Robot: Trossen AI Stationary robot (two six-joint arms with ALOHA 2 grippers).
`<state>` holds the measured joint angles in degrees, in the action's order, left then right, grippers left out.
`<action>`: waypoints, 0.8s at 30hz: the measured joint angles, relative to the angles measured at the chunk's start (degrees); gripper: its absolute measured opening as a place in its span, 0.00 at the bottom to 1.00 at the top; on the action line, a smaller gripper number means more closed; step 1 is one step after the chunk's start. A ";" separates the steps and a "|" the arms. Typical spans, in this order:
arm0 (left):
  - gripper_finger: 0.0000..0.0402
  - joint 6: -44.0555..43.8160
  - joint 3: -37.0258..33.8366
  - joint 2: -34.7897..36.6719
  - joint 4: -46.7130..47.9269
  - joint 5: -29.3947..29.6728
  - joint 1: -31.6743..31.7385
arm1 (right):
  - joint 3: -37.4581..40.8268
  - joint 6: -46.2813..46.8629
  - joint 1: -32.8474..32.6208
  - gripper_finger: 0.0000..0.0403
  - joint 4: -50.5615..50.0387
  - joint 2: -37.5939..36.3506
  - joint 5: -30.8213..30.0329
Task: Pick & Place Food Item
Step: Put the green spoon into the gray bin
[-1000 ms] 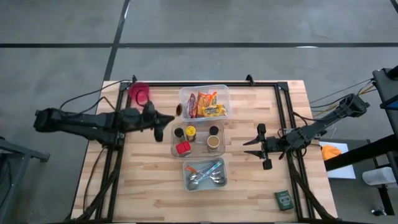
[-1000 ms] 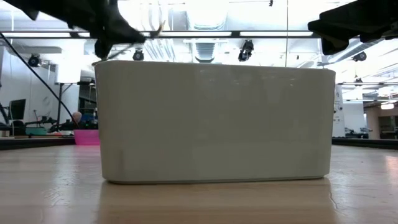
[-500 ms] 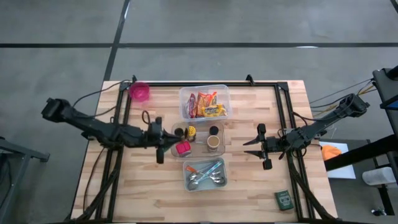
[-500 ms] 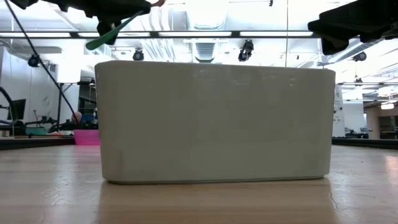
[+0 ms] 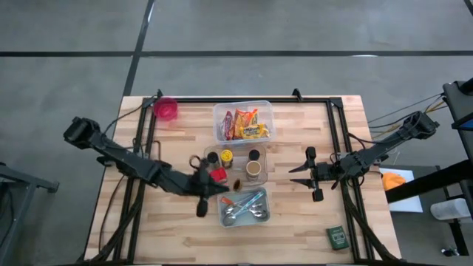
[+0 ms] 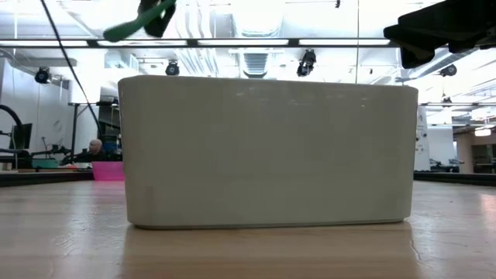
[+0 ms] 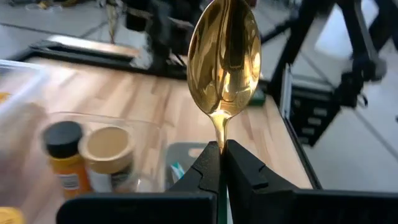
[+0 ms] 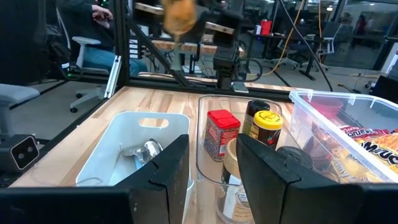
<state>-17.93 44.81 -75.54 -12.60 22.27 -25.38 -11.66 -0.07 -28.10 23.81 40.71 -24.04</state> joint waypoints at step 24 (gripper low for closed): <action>0.02 -2.84 21.50 -27.22 12.27 -1.05 -0.69 | -0.01 0.01 -0.02 0.32 -0.01 -0.01 -0.02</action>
<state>-20.78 66.30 -102.76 -0.33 21.21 -26.07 -11.68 -0.06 -28.12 23.81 40.70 -24.05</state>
